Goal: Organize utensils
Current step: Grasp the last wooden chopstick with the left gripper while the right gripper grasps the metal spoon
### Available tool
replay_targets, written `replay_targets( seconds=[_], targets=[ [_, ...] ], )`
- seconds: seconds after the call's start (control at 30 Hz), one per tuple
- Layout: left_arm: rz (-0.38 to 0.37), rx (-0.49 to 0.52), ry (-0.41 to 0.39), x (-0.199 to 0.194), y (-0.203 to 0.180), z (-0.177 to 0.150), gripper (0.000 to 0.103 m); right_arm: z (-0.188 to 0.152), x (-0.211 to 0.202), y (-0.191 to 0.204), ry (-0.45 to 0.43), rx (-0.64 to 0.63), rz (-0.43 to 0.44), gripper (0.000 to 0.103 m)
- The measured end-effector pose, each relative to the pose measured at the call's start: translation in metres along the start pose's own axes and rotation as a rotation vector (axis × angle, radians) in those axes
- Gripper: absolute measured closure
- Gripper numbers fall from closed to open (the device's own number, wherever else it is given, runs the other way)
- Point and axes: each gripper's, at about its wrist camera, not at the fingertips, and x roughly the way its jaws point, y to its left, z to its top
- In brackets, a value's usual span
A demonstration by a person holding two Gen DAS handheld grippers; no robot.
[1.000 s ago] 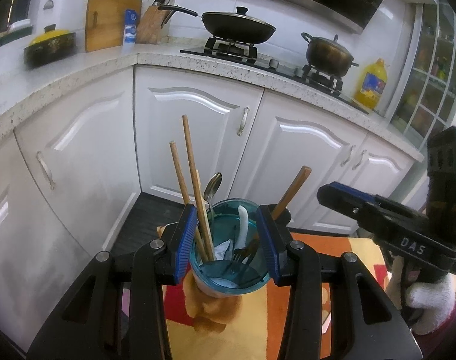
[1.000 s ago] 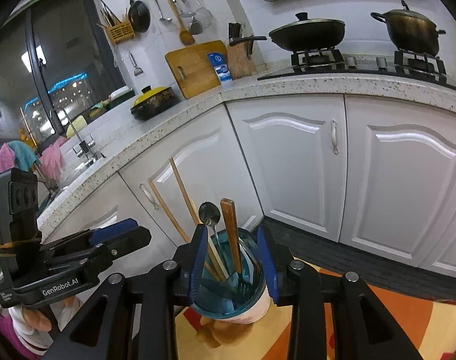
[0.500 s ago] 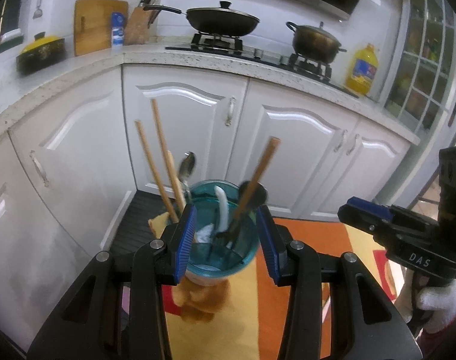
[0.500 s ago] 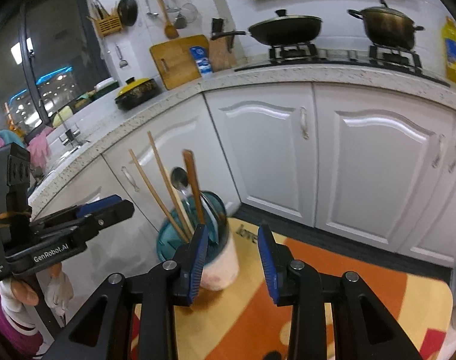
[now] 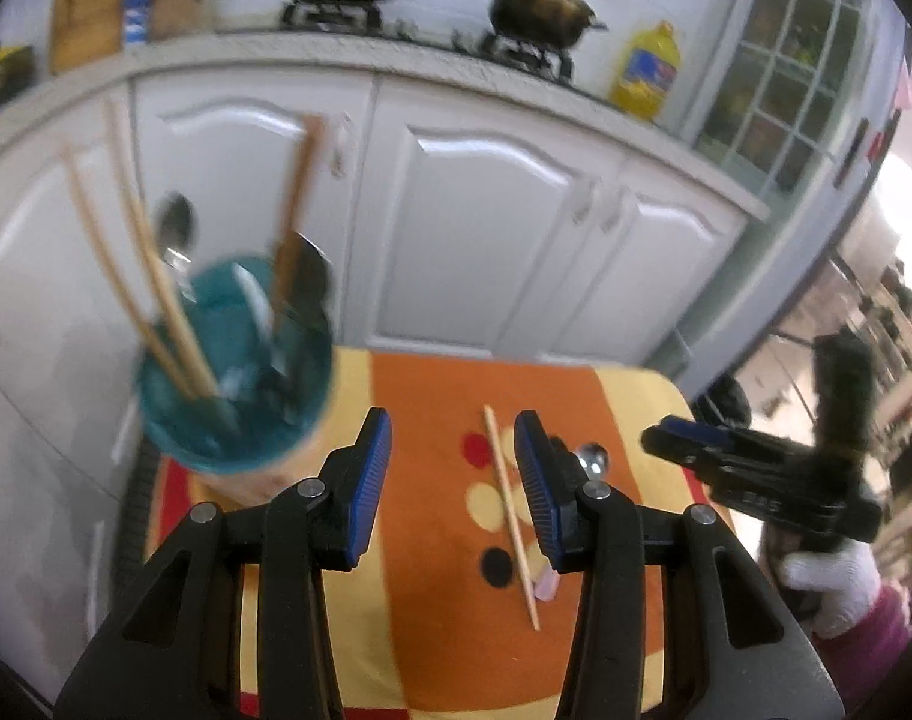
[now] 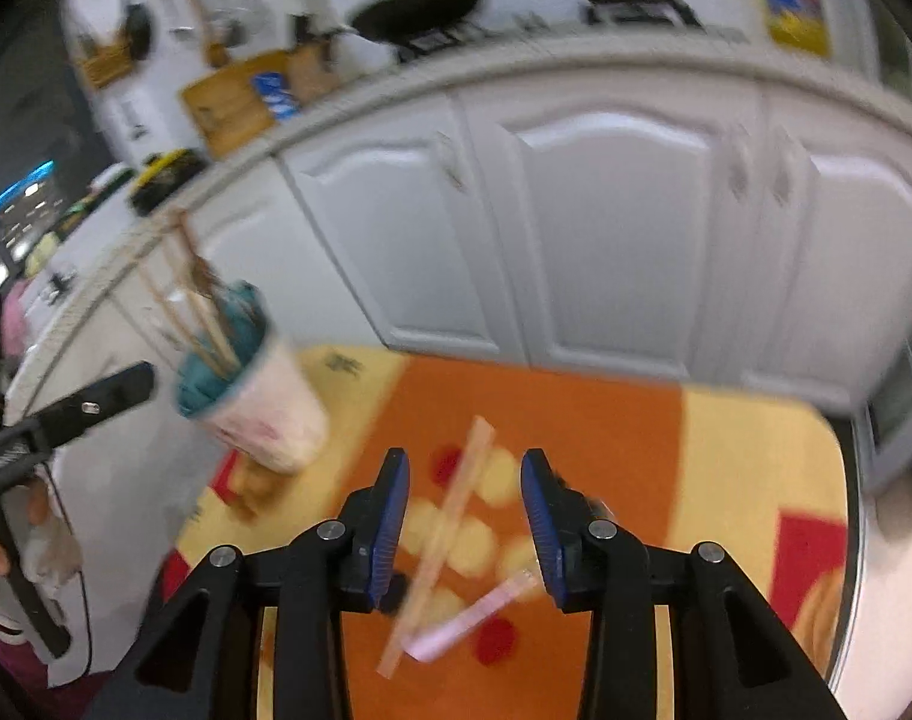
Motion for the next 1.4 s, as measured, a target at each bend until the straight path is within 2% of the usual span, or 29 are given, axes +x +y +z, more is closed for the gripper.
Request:
replay_targets(
  seconds=[0.17,0.27,0.33,0.6,0.83,1.03,1.07,1.1,1.13,1.17,1.23,1.27,1.4],
  targets=[
    [-0.020,0.026,0.077,0.032,-0.017,-0.013,0.061,-0.025,0.031,-0.032,0.073,0.069,-0.035,0.066],
    [-0.033,0.034,0.132,0.055,-0.023,-0.020,0.061,-0.030,0.047,-0.048,0.081,0.111,-0.041,0.066],
    [-0.046,0.026,0.164,0.070,-0.023,-0.021,0.061,-0.031,0.053,-0.056,0.063,0.137,-0.011,0.066],
    [-0.091,-0.021,0.265,0.125,-0.022,-0.016,0.061,-0.026,0.070,-0.064,0.077,0.098,0.031,0.066],
    [-0.044,-0.001,0.308,0.173,-0.032,-0.005,0.061,-0.023,0.077,-0.066,0.076,0.073,0.061,0.066],
    [-0.004,0.004,0.336,0.199,-0.034,0.000,0.061,-0.021,0.081,-0.064,0.087,0.026,0.080,0.066],
    [-0.002,0.006,0.339,0.202,-0.034,0.001,0.061,-0.021,0.082,-0.064,0.090,0.023,0.086,0.069],
    [-0.001,0.011,0.347,0.207,-0.035,0.000,0.062,-0.021,0.082,-0.064,0.095,0.017,0.093,0.078],
    [0.001,0.019,0.362,0.211,-0.036,-0.001,0.064,-0.020,0.084,-0.063,0.105,0.009,0.098,0.083],
    [0.008,0.027,0.355,0.214,-0.037,-0.002,0.073,-0.021,0.087,-0.062,0.118,0.005,0.105,0.092],
    [0.040,0.056,0.343,0.215,-0.039,-0.003,0.093,-0.021,0.088,-0.060,0.119,0.006,0.115,0.095],
    [0.043,0.057,0.342,0.215,-0.038,-0.003,0.096,-0.021,0.088,-0.059,0.119,0.003,0.116,0.097],
    [0.001,0.006,0.347,0.204,-0.024,-0.003,0.097,-0.021,0.077,-0.052,0.099,-0.011,0.128,0.099]
  ],
)
